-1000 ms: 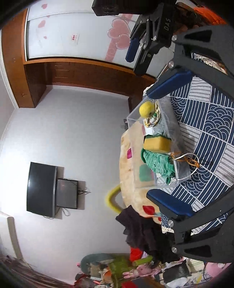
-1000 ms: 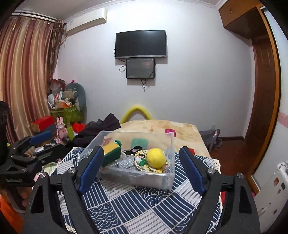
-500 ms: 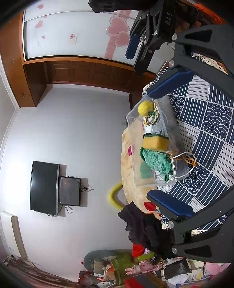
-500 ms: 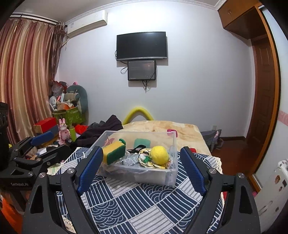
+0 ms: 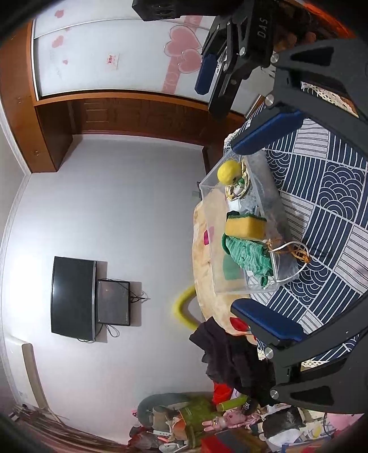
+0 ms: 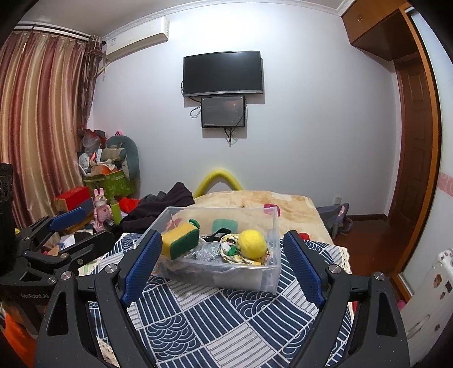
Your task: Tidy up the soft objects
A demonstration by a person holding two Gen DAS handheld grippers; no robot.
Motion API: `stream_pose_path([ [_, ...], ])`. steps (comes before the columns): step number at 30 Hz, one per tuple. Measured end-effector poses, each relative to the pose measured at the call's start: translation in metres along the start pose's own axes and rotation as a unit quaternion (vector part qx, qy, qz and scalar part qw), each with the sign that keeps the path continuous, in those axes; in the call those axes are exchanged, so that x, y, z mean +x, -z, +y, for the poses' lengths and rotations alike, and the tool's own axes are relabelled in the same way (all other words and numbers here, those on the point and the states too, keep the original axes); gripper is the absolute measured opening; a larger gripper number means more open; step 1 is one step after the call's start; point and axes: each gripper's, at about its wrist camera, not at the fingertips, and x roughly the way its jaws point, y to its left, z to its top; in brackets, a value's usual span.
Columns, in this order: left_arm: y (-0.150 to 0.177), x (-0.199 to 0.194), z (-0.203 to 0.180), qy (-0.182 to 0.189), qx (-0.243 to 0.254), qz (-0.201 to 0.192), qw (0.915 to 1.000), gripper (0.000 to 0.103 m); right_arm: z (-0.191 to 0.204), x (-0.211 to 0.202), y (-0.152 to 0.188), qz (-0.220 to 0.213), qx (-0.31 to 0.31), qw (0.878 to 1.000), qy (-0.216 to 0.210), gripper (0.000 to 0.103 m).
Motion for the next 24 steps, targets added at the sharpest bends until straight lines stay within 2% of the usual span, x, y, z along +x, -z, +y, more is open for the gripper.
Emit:
stream_pose_path([
  [24, -0.0025, -0.0034, -0.0046, 0.001, 0.001, -0.003, 1.0000, 0.103, 0.0076, -0.0023, -0.0014, -0.002, -0.001, 1.000, -0.006, 0.086],
])
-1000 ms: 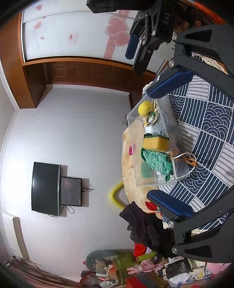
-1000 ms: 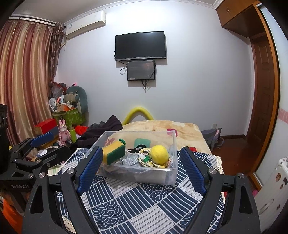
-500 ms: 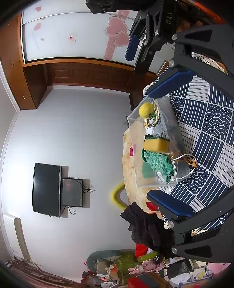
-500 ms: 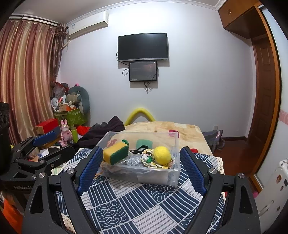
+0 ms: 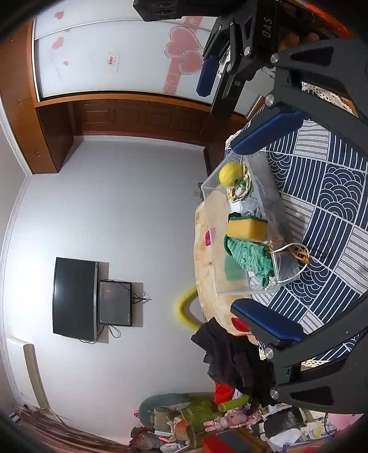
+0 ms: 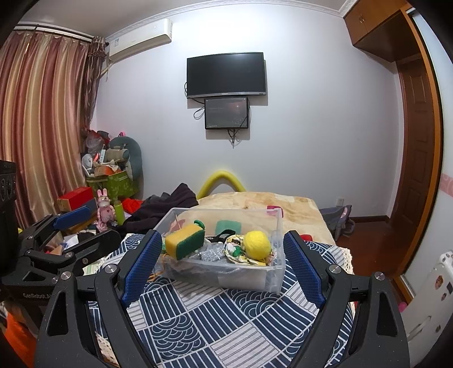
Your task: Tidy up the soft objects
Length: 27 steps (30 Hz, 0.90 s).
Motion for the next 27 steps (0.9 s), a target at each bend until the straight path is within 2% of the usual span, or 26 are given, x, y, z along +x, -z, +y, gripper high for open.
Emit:
stream_pose_path([
  [27, -0.0019, -0.0030, -0.0021, 0.003, 0.008, -0.007, 0.9999, 0.103, 0.0017, 0.0014, -0.0007, 0.002, 0.001, 1.000, -0.005, 0.086],
])
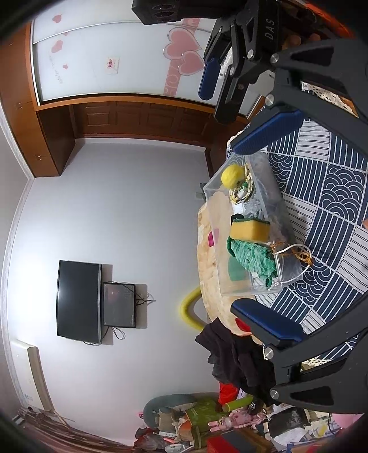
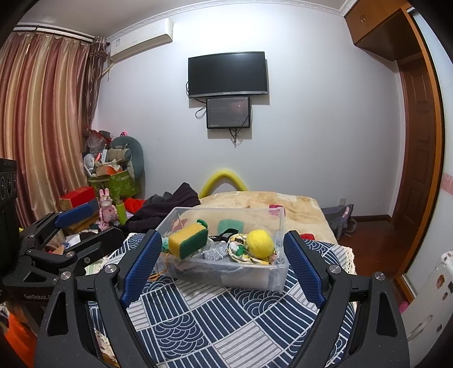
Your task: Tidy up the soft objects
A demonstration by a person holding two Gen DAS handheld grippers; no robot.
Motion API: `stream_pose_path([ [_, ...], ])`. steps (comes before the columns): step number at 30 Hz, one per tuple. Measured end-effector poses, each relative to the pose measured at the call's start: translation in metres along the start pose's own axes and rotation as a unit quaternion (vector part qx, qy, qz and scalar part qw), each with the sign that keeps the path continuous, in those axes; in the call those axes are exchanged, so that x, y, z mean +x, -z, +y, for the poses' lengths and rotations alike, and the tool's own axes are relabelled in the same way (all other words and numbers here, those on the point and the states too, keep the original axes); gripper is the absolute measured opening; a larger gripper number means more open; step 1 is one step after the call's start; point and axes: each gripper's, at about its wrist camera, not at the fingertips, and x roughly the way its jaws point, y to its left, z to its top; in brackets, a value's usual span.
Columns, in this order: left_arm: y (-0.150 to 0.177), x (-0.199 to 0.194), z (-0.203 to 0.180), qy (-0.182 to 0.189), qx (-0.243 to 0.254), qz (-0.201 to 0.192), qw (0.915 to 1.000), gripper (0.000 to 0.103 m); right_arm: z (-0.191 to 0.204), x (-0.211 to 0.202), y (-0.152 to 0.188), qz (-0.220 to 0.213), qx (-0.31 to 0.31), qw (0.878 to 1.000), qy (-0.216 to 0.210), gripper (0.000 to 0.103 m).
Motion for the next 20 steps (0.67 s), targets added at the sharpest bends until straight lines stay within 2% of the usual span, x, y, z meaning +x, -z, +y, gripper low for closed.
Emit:
stream_pose_path([
  [4, -0.0002, 0.0004, -0.0012, 0.010, 0.003, 0.008, 0.9999, 0.103, 0.0001, 0.0003, 0.0010, 0.002, 0.001, 1.000, -0.001, 0.087],
  [20, -0.0019, -0.0033, -0.0007, 0.009, -0.005, 0.005, 0.9999, 0.103, 0.0019, 0.0000, 0.0022, -0.001, 0.002, 1.000, -0.001, 0.091],
])
